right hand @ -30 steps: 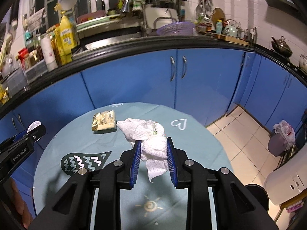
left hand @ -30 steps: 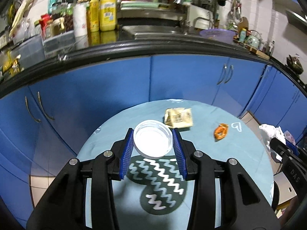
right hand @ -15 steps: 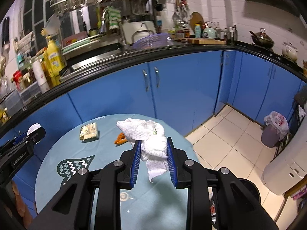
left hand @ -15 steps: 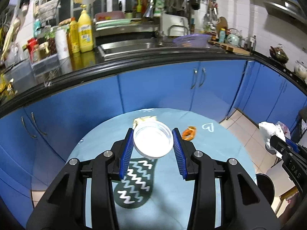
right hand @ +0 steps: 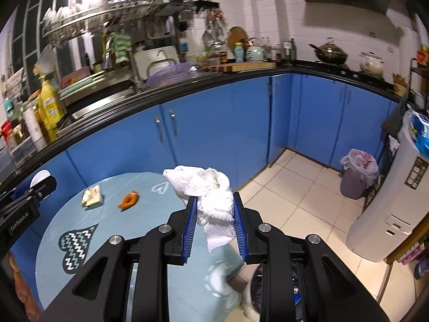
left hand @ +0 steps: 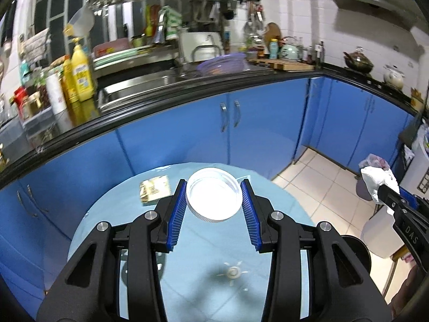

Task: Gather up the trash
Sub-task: 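Lift the white cap and tissue with both grippers toward the bin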

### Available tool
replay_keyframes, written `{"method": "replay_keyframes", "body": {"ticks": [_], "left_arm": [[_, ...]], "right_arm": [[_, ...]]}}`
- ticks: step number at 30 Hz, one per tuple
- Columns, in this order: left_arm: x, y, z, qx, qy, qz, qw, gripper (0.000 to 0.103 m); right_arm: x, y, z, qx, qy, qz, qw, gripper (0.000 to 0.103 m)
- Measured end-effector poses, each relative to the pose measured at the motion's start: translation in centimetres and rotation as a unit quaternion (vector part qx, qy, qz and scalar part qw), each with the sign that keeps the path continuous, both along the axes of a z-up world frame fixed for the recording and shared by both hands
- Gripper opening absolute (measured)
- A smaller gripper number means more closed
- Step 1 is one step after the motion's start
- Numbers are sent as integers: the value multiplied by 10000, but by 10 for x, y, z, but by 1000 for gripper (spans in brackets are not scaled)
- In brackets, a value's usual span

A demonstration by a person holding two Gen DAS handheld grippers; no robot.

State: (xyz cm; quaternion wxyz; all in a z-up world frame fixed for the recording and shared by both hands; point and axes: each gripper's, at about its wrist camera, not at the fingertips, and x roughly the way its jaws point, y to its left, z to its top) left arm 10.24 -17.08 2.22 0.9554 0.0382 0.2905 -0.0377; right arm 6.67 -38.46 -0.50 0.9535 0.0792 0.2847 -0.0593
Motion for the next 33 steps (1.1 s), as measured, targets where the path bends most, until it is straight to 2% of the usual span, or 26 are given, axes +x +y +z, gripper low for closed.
{"method": "replay_keyframes", "body": {"ticks": [20,33], "left_arm": [[-7,-125,3,363,-71,-1042,9939,42],[-6,-198,-4,571,-35,-1551,9862,42]], "right_arm": [[-28,-104,-16,317,141,-914,9952,26],[-30,-152,-43,566,389,-1163,9908,26]]}}
